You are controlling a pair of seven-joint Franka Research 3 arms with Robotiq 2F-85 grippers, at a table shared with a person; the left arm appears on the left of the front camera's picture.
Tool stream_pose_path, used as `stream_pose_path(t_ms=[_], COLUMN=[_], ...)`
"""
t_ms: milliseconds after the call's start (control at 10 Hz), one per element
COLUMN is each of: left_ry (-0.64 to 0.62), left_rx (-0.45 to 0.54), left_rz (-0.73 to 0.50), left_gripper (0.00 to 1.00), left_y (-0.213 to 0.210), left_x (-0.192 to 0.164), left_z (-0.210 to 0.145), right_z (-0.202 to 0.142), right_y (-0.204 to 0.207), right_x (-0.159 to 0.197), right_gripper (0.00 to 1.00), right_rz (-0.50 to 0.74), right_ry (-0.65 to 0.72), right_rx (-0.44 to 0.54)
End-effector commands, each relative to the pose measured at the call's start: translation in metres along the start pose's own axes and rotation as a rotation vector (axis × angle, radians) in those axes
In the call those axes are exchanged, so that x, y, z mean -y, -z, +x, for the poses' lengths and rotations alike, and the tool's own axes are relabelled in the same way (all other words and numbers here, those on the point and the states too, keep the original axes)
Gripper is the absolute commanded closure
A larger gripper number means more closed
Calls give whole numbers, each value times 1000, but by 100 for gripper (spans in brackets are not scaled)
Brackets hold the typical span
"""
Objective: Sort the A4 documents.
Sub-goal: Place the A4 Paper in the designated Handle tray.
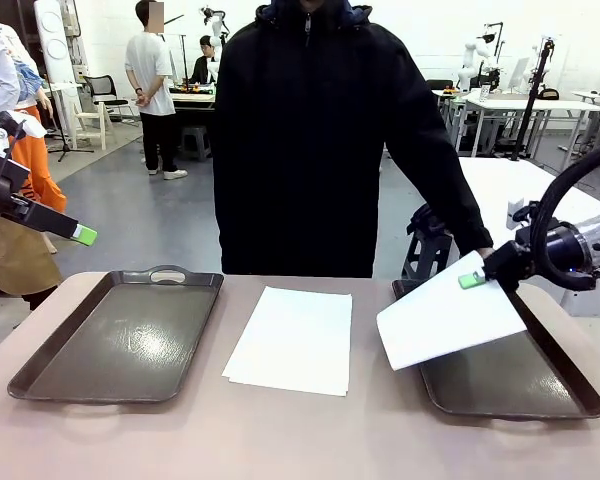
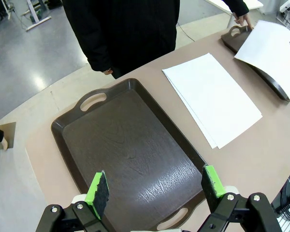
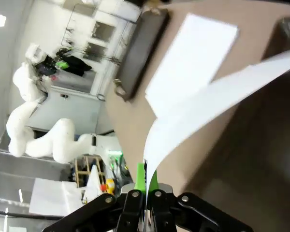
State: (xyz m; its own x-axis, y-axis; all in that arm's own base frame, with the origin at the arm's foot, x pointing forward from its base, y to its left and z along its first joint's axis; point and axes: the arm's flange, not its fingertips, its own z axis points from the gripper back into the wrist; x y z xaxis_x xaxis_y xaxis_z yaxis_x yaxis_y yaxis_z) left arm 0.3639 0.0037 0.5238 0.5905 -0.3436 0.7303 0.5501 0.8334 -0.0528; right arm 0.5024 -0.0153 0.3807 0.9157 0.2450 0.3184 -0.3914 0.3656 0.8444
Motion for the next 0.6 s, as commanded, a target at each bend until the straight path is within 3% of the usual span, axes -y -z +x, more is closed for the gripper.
stream_pose_path(t_ms=[0, 500], left_ry=[-5, -5], left_rx=[9, 9], left_rz=[-4, -4], left_gripper=[0, 0], left_y=[2, 2], left_x=[-2, -2], left_z=[-1, -1], right_z=[-1, -22], right_y=[-6, -27], right_x=[20, 49], right_gripper=[99, 99], right_rz=[-133, -354], right_ry=[4, 144], right_rx=[-55, -41])
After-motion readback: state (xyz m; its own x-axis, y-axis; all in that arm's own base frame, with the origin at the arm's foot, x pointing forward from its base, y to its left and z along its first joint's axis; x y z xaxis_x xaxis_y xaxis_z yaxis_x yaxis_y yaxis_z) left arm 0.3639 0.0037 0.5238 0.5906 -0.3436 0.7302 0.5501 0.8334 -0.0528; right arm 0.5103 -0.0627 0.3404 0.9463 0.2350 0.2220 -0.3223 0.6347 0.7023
